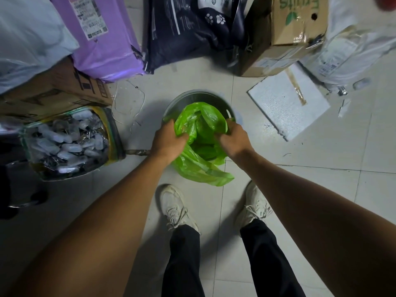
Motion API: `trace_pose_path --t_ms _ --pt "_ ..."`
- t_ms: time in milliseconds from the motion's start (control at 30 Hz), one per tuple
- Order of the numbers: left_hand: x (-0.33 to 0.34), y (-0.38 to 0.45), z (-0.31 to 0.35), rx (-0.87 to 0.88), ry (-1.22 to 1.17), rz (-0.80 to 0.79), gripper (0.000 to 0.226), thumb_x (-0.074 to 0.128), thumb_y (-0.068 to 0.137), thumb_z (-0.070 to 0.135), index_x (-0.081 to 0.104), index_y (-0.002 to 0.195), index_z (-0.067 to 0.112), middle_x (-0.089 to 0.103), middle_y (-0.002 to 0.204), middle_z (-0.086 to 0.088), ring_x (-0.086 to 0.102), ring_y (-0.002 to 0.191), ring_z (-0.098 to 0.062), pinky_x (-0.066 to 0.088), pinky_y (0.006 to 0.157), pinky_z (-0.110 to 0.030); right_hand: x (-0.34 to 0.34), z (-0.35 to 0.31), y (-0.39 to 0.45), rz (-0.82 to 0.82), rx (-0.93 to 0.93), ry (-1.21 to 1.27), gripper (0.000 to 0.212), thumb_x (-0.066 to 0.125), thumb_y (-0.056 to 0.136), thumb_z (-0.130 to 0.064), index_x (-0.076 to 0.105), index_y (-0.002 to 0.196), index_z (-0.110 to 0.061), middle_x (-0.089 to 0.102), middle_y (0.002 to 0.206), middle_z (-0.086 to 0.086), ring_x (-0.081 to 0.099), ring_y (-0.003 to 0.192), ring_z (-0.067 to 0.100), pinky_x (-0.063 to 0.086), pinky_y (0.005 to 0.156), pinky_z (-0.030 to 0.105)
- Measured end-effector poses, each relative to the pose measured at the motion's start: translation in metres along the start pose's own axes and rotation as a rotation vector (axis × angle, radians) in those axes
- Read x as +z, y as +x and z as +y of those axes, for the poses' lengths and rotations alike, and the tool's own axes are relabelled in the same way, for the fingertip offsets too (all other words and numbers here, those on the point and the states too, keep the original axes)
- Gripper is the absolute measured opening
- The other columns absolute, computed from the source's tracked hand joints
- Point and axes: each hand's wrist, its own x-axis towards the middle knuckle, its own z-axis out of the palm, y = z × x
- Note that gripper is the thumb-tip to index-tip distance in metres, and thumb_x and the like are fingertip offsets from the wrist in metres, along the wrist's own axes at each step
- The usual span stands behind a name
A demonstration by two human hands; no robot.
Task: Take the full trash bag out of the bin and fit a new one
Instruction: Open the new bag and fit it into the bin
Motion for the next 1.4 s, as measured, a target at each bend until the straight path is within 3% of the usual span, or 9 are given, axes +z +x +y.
trace_pose_path --t_ms 133,233,367,433,600,833,1067,1200,1400 --pt "-0.001 -0.001 -0.007 0.109 0.109 0.120 0.027 0.060 0.080 0.022 0.063 0.103 0.009 0.064 0.106 -0.018 0.060 0.099 -0.035 0.049 0.086 -0.037 0.008 0.003 0.002 0.051 -0.076 -0.041 0.027 0.056 0.080 -0.020 0.070 0.102 -0.014 0.069 0.101 0.012 0.064 0.098 0.030 0.054 0.089 0.042" --pt "0.000 -0.005 -0.003 -0.026 -0.027 0.016 0.021 0.056 0.082 0.024 0.065 0.095 0.009 0.067 0.099 -0.019 0.063 0.091 -0.035 0.052 0.079 -0.038 0.015 0.000 0.004 -0.050 0.071 0.108 0.026 0.048 0.096 -0.019 0.067 0.113 -0.016 0.067 0.099 0.007 0.064 0.095 0.027 0.052 0.089 0.036" --pt "0.008 0.000 0.001 -0.160 -0.148 -0.127 0.045 0.052 0.084 0.025 0.053 0.126 0.011 0.057 0.125 -0.016 0.057 0.105 -0.029 0.045 0.088 -0.035 0.018 0.000 0.007 -0.111 0.132 0.176 0.025 0.046 0.097 -0.015 0.059 0.076 -0.017 0.052 0.064 0.000 0.048 0.056 0.015 0.038 0.046 0.016" --pt "0.008 0.002 0.002 -0.169 -0.146 -0.151 0.049 0.051 0.083 0.027 0.050 0.130 0.012 0.055 0.129 -0.010 0.056 0.108 -0.027 0.046 0.095 -0.038 0.018 0.002 0.008 -0.117 0.117 0.173 0.024 0.048 0.095 -0.015 0.059 0.073 -0.018 0.053 0.064 0.001 0.050 0.059 0.017 0.042 0.051 0.019" --pt "0.008 0.002 -0.005 0.028 0.117 0.076 0.024 0.059 0.085 0.022 0.058 0.105 0.009 0.067 0.103 -0.015 0.063 0.094 -0.035 0.052 0.080 -0.040 0.011 0.013 0.005 -0.061 -0.048 -0.076 0.023 0.062 0.081 -0.021 0.065 0.104 -0.020 0.071 0.094 0.004 0.066 0.092 0.028 0.053 0.086 0.039" --pt "-0.006 0.005 -0.020 0.055 0.101 0.344 0.026 0.063 0.084 0.008 0.050 0.106 0.008 0.066 0.100 -0.018 0.061 0.093 -0.038 0.046 0.077 -0.040 -0.003 0.031 0.013 0.253 -0.156 -0.330 0.033 0.062 0.079 -0.017 0.048 0.109 -0.017 0.064 0.101 0.011 0.059 0.087 0.035 0.039 0.066 0.034" --pt "-0.018 0.020 -0.040 0.320 0.099 0.338 0.037 0.043 0.059 -0.017 0.055 0.063 0.017 0.064 0.096 -0.012 0.063 0.088 -0.029 0.050 0.081 -0.036 -0.009 0.039 0.018 0.387 -0.107 -0.344 0.025 0.061 0.080 -0.017 0.038 0.091 -0.020 0.058 0.087 0.004 0.049 0.072 0.029 0.033 0.061 0.033" --pt "-0.019 0.013 -0.044 0.342 0.159 0.230 0.048 0.049 0.072 -0.016 0.075 0.100 0.012 0.062 0.116 -0.006 0.061 0.104 -0.022 0.047 0.098 -0.029 -0.014 0.053 0.007 0.296 -0.283 -0.337 0.021 0.067 0.075 -0.016 0.047 0.082 -0.019 0.053 0.089 -0.002 0.052 0.076 0.026 0.034 0.061 0.031" --pt "-0.017 0.018 -0.036 0.248 0.227 0.148 0.049 0.059 0.093 0.023 0.051 0.138 0.006 0.044 0.140 -0.013 0.050 0.127 -0.029 0.035 0.107 -0.031 -0.012 0.058 0.002 0.176 -0.506 -0.435 0.035 0.051 0.074 -0.013 0.073 0.098 -0.026 0.056 0.120 -0.001 0.065 0.094 0.025 0.055 0.071 0.035"
